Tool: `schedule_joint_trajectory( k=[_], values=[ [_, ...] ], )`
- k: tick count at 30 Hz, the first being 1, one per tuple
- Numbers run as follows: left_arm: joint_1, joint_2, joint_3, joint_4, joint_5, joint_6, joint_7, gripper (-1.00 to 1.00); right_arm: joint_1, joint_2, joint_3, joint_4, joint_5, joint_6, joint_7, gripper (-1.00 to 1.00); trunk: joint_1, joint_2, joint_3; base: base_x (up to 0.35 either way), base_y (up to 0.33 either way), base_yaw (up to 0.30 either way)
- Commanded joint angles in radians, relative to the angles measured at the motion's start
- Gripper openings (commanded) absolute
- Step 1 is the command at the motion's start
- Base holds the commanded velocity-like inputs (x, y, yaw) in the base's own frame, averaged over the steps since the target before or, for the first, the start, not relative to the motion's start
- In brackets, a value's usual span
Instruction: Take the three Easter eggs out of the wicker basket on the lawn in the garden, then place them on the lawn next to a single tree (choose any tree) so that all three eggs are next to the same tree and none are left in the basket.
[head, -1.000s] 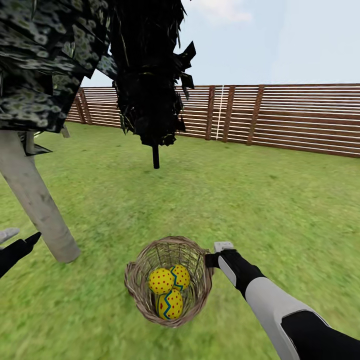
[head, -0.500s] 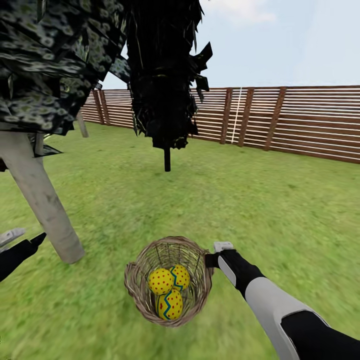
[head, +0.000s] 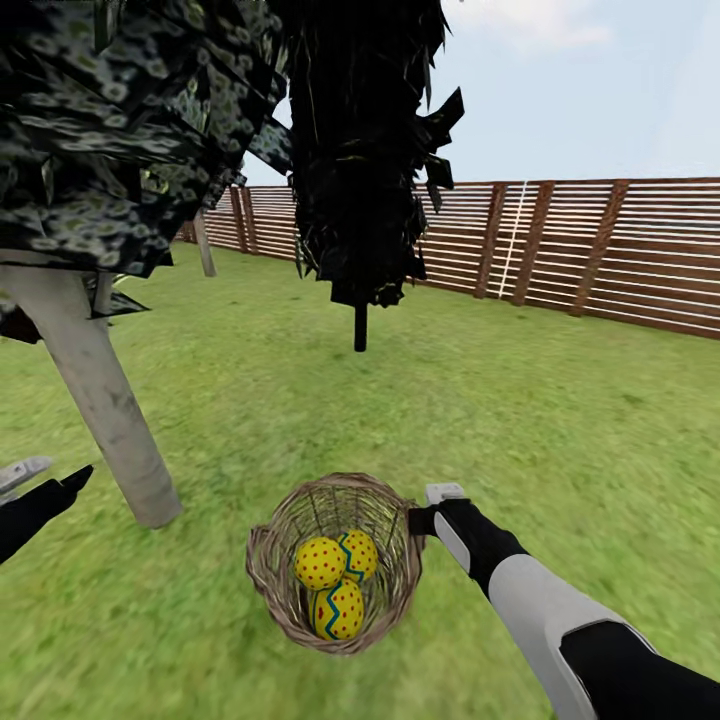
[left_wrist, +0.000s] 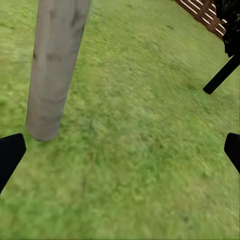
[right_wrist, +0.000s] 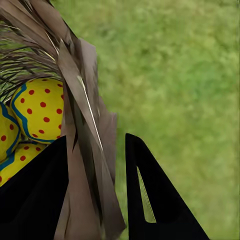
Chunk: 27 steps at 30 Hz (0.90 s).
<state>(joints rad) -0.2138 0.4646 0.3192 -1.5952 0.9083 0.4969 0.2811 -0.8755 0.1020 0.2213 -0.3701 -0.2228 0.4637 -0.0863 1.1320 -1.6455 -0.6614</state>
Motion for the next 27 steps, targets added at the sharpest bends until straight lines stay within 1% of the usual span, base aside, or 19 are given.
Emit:
schedule_joint_trajectory(
  k=[1,5,7,27],
  values=[
    [-0.001,0.0,0.0,-0.002,0.011,0.004,0.009,1.0,0.0,-0.001,0.006,-0.003,-0.017,0.004,-0.007,-1.0,0.0,0.0,0.0,0.246,-0.198,0.21],
    [-0.001,0.0,0.0,-0.002,0.011,0.005,0.009,1.0,0.0,0.0,0.027,-0.003,-0.017,0.004,-0.007,-1.0,0.0,0.0,0.005,0.251,-0.179,0.21],
    [-0.001,0.0,0.0,-0.001,0.011,0.005,0.009,1.0,0.0,0.001,0.031,-0.003,-0.017,0.004,-0.007,-1.0,0.0,0.0,0.007,0.255,-0.168,0.208],
    [-0.001,0.0,-0.002,0.0,0.011,0.005,0.009,1.0,0.0,0.001,0.033,-0.003,-0.017,0.003,-0.007,-1.0,0.0,0.0,0.033,0.25,-0.135,0.198]
  ],
)
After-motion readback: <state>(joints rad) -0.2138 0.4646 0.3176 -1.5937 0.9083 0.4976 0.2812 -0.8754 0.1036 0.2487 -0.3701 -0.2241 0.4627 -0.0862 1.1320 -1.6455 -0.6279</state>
